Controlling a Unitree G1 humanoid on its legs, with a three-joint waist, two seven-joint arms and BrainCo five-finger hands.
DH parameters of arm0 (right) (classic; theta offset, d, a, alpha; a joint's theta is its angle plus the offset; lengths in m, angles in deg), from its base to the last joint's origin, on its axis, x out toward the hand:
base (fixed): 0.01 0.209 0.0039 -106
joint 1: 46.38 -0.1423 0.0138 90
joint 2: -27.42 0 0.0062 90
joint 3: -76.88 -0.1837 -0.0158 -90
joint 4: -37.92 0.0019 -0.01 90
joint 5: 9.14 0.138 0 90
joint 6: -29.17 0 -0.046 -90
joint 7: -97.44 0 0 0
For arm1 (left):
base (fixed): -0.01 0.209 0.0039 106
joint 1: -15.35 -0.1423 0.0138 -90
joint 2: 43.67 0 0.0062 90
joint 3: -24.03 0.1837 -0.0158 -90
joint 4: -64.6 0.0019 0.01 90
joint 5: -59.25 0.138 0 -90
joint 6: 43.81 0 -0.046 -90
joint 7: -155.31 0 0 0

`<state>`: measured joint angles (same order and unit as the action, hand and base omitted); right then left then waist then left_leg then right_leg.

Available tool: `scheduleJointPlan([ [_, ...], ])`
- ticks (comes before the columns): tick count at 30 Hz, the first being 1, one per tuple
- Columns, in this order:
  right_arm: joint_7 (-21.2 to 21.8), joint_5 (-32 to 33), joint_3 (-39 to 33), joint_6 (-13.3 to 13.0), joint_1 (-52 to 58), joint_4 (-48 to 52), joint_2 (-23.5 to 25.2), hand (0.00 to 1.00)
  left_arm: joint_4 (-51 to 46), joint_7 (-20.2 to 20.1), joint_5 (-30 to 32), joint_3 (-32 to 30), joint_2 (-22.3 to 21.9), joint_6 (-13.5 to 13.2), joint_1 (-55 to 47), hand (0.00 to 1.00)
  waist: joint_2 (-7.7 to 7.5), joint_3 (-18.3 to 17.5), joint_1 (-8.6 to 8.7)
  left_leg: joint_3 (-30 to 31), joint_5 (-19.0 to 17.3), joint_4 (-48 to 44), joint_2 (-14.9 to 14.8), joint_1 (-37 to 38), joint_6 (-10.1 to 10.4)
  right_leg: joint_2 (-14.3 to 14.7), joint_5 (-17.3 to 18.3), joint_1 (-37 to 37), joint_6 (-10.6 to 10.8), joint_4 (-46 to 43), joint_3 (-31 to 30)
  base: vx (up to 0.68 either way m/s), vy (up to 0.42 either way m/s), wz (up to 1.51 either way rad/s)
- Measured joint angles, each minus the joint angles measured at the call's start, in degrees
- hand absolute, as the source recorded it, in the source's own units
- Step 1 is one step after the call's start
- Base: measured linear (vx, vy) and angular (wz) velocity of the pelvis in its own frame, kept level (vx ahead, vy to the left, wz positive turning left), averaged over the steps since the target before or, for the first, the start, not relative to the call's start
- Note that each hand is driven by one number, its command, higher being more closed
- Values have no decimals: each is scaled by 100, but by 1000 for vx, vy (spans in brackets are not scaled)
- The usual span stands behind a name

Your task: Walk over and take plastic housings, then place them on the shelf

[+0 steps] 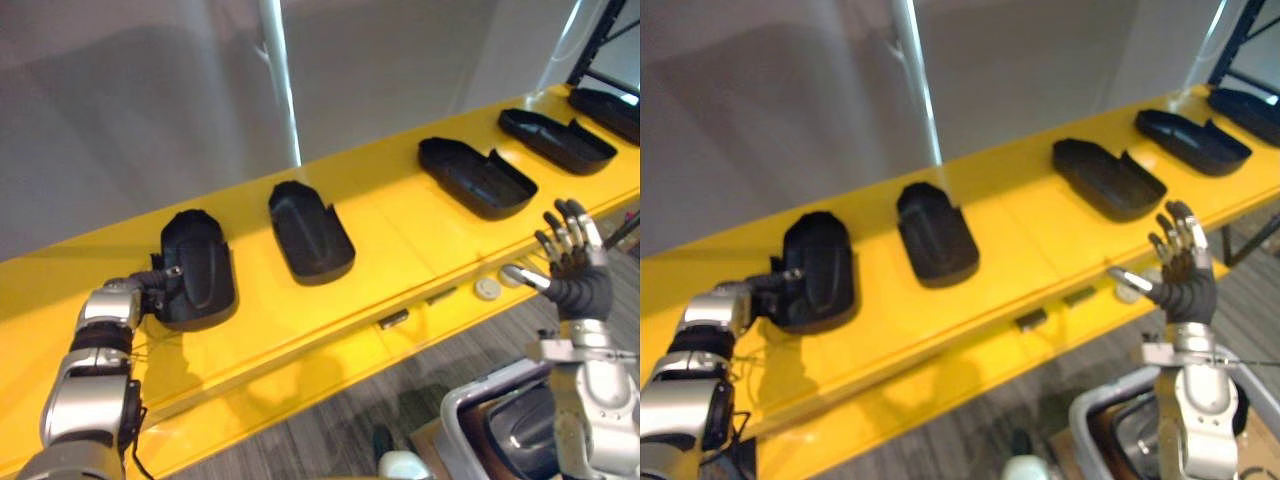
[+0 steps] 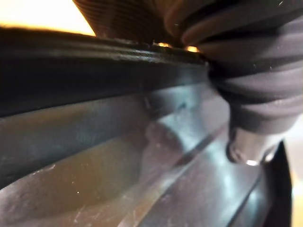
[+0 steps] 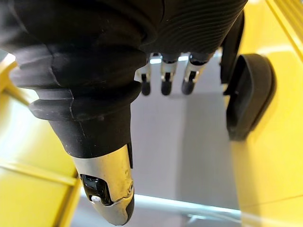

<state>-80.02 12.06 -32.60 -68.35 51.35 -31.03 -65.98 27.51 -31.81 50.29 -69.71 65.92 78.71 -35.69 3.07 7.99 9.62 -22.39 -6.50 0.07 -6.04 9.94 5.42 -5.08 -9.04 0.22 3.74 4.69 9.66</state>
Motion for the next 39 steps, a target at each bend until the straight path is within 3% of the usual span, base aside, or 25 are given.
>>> scheduleJointPlan([
  [4, -29, 59, 103, -514, -710, -46, -286, 0, -8, 0, -147, 64, 0, -18, 44, 0, -26, -10, -25, 91, 5, -10, 5, -1, -3, -25, -5, 57, 1, 3, 123, -4, 0, 10],
  [6, -96, 61, 380, -723, -1158, -178, -489, 0, -16, -43, -237, 206, 0, -39, 156, 0, -79, -38, -141, 157, 11, -31, 1, -10, -4, -32, -5, 93, 0, 4, 176, -24, -2, 17],
  [9, -159, 53, 779, -821, -1526, -278, -512, 0, -257, -134, -152, 319, 0, -93, 309, 0, -158, -83, -258, 425, 83, -49, 32, -163, -39, -104, -5, 104, 0, 4, 433, -29, -3, 44],
  [13, -282, 47, 1254, -845, -1749, -569, -499, 0, -826, -558, 172, 665, 72, -226, 387, 0, -173, -100, -597, 735, 155, -57, 109, -201, -67, -212, -5, 242, 0, 5, 701, -24, 28, 40],
  [17, -395, 36, 1533, -851, -2027, -721, -344, 0, -1463, -1014, 338, 906, 398, -428, 382, 0, -173, -100, -730, 1003, 231, -52, 191, -222, -137, -283, -7, 385, 2, 2, 946, -29, 23, 35],
  [22, -380, 56, 1705, -896, -2464, -954, -74, 0, -2434, -1037, 259, 867, 681, -941, 382, 0, -153, -109, -901, 1173, 309, -32, 306, -309, -216, -399, -13, 419, 13, 2, 1107, -48, 28, 21],
  [25, -180, 180, 1922, -980, -2661, -1070, -27, 0, -2686, -583, 204, 507, 702, -1415, 383, 0, -147, -112, -943, 1307, 377, 51, 309, -298, -215, -403, -1, 488, 4, 2, 1264, -32, 7, 23],
  [26, -31, 280, 2049, -1031, -2683, -1070, 52, 0, -2924, -272, 21, 183, 729, -1688, 383, 0, -131, -122, -995, 1371, 440, 133, 302, -301, -200, -387, 13, 489, -15, 2, 1366, -9, -13, 18],
  [29, 151, 275, 2318, -1070, -2689, -1080, 209, 0, -3506, 355, -257, -366, 970, -2174, 370, 0, -94, -140, -1141, 1441, 527, 234, 280, -300, -172, -349, 28, 489, -31, 1, 1450, 9, -18, 16],
  [32, 133, 202, 2661, -1232, -2707, -1080, 421, 0, -4359, 1192, -412, -1315, 1085, -2957, -15, 0, -41, -173, -1239, 1639, 594, 301, 264, -311, -148, -342, 76, 569, -23, 2, 1660, 25, -20, 33],
  [33, 113, 55, 2840, -1271, -2708, -1078, 542, 0, -4967, 1589, -448, -1839, 1053, -3349, -587, 0, 1, -247, -1303, 1710, 603, 354, 255, -305, -148, -339, 118, 590, -30, 2, 1725, 40, -6, 25],
  [35, 76, -198, 3095, -1307, -2711, -1077, 680, 0, -5890, 2348, -322, -2638, 670, -4043, -1588, 0, 58, -356, -1547, 1756, 601, 386, 243, -312, -148, -341, 152, 598, -3, 3, 1796, 67, 0, 27],
  [36, -18, -355, 3236, -1307, -2708, -1080, 782, 0, -6524, 2804, -107, -3146, 168, -4506, -2272, 0, 64, -393, -1673, 1908, 602, 392, 257, -348, -148, -356, 188, 654, 34, 3, 1921, 62, 0, 52],
  [39, -194, -525, 3447, -1297, -2713, -1291, 1031, 0, -7671, 3807, 558, -3806, -1266, -5408, -3816, 0, -88, -507, -2046, 2276, 625, 389, 275, -416, -124, -366, 286, 803, 85, 4, 2291, 54, -4, 66],
])
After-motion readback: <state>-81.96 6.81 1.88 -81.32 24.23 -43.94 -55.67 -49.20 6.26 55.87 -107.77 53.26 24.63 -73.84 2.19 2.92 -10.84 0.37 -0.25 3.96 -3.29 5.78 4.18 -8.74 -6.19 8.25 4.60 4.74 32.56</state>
